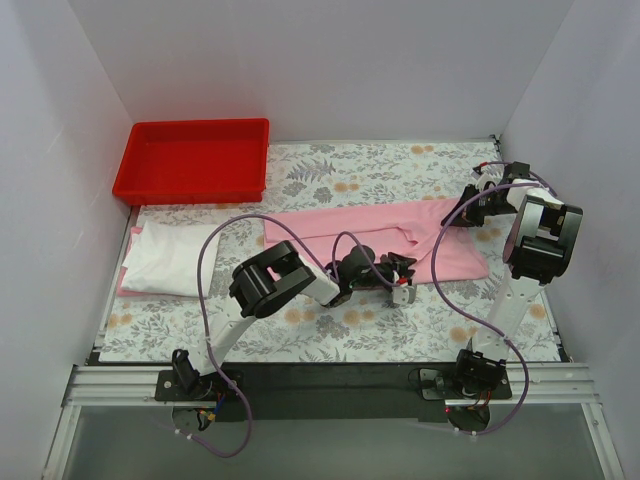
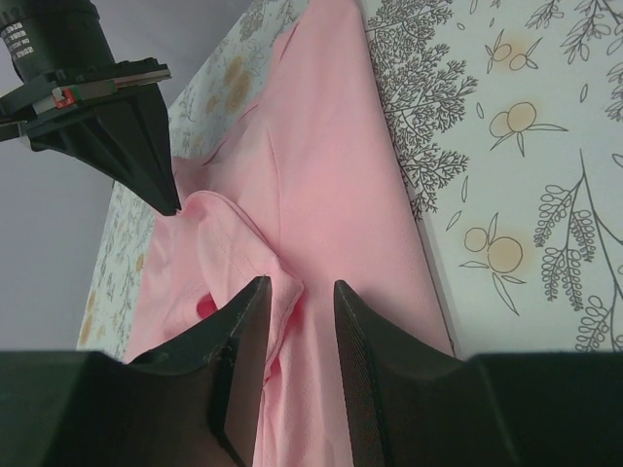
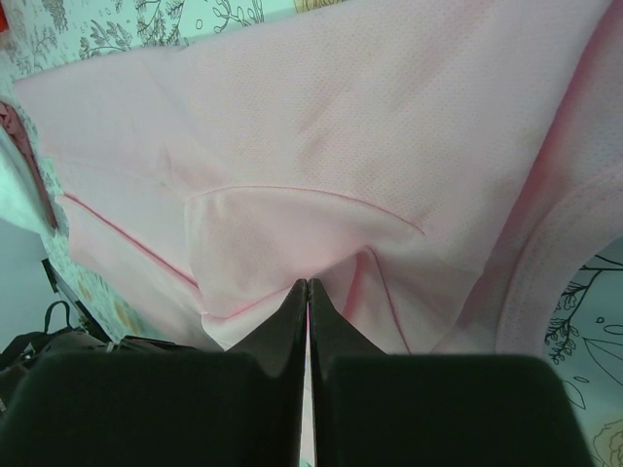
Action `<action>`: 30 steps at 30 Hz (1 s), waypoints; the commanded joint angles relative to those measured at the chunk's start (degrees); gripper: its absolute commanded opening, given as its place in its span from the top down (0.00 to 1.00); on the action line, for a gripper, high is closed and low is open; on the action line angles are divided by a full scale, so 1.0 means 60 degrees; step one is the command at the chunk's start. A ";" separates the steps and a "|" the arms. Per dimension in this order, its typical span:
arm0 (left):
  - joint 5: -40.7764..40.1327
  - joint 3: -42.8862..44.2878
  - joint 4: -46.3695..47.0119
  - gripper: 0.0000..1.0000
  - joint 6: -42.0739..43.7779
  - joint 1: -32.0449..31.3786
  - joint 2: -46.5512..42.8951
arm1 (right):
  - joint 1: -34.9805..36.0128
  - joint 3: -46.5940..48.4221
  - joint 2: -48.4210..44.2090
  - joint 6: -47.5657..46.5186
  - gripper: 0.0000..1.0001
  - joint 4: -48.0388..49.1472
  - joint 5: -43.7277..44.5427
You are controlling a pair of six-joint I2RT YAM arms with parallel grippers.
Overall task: Fold and stack the t-shirts
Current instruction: Fold the tshirt
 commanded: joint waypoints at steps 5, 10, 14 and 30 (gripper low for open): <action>0.0019 0.0527 0.0006 0.70 0.0418 -0.0009 0.0076 | -0.0064 -0.0134 -0.0136 0.0017 0.99 0.0211 -0.0234; 0.0062 0.0864 -0.0404 0.71 0.0477 0.0006 0.0222 | -0.0049 -0.0134 -0.0106 0.0003 0.99 0.0226 -0.0263; 0.0223 0.0806 -0.0478 0.72 0.0580 0.0006 0.0252 | -0.0049 -0.0134 -0.0106 -0.0012 0.99 0.0226 -0.0263; 0.0107 0.1333 -0.0932 0.80 0.0434 0.0240 0.0501 | -0.0050 -0.0222 -0.0019 -0.0056 0.99 0.0226 -0.0322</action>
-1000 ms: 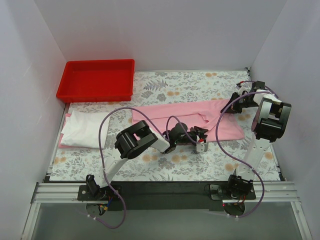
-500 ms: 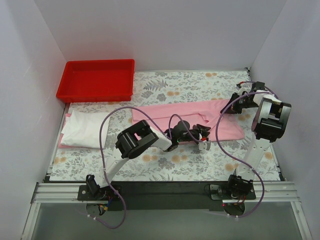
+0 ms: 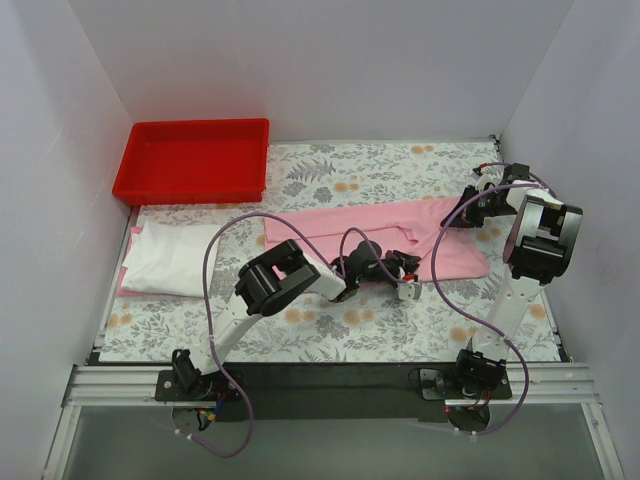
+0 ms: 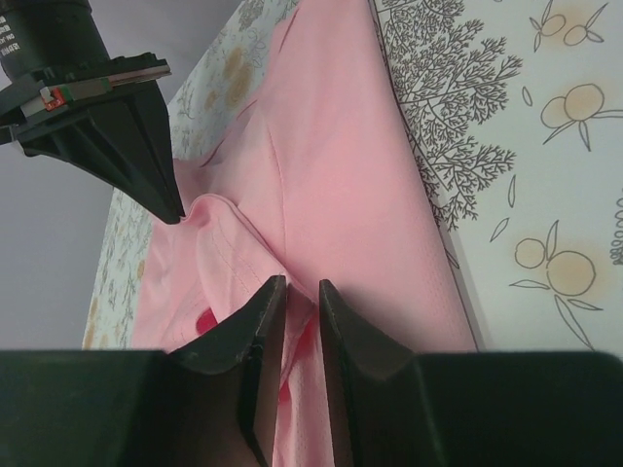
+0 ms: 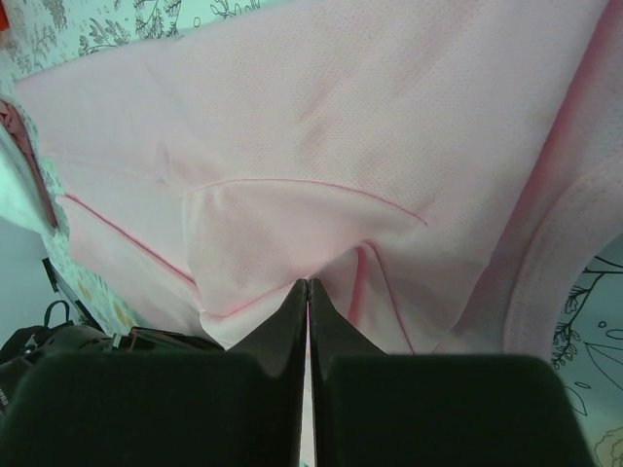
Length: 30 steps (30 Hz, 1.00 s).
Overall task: Fold and stack the t-shirts
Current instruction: Fold the tshirt
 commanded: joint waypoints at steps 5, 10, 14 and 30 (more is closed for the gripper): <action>0.0136 0.0079 -0.0097 0.89 -0.0044 0.0193 -0.0276 | -0.0035 -0.0079 -0.0033 -0.0059 0.99 0.0047 -0.0231; 0.0078 -0.0082 0.0181 0.98 -0.0365 0.0222 -0.0554 | -0.0035 -0.0065 -0.0048 -0.0016 0.99 0.0062 -0.0377; 0.0005 -0.0112 0.0649 1.00 -0.1083 0.0295 -0.0774 | -0.0035 -0.0080 -0.0135 -0.0016 0.99 0.0062 -0.0479; -0.1035 0.0210 0.0784 1.00 -0.3573 0.0852 -0.0921 | -0.0035 0.0009 -0.0385 0.0087 0.63 0.0076 -0.0919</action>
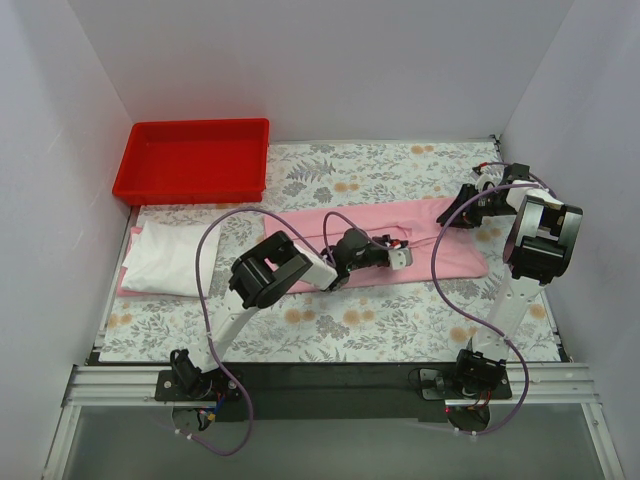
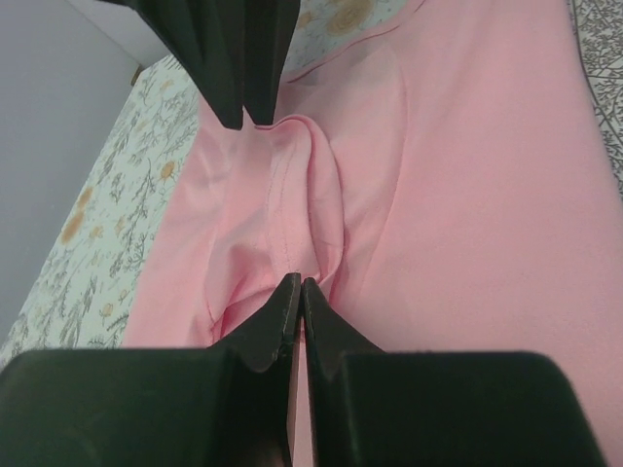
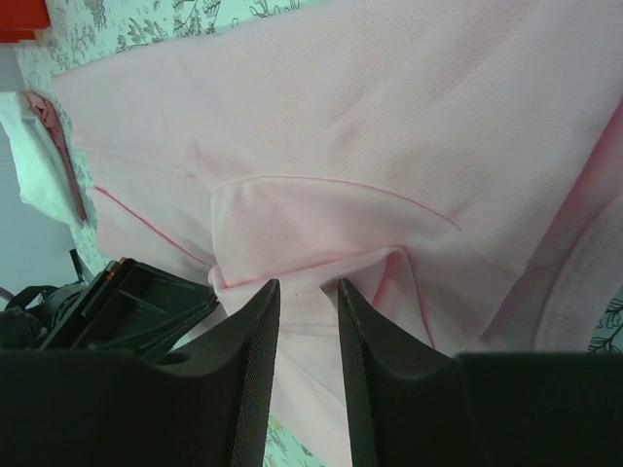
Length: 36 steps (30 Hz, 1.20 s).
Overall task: Fold and stack the t-shirts
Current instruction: Fold the tshirt
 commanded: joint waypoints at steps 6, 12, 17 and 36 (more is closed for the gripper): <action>-0.0972 0.0580 -0.0344 1.00 -0.1698 0.0215 -0.0742 | -0.0050 0.0082 -0.0575 -0.0007 0.63 0.0131 -0.0676; -0.1501 0.0507 -0.0519 0.80 -0.3045 0.0332 -0.1093 | -0.0050 0.0053 -0.0868 0.0095 0.64 0.0204 -0.0838; -0.1764 0.0975 -0.1589 0.81 -0.4990 0.0625 -0.1503 | -0.0093 -0.0079 -0.1292 -0.0036 0.64 0.0249 -0.0955; 0.1854 0.1005 -0.9525 0.92 -0.9945 0.1563 -0.4447 | 0.0638 -0.2173 -0.3754 -0.2894 0.99 -0.0515 0.2193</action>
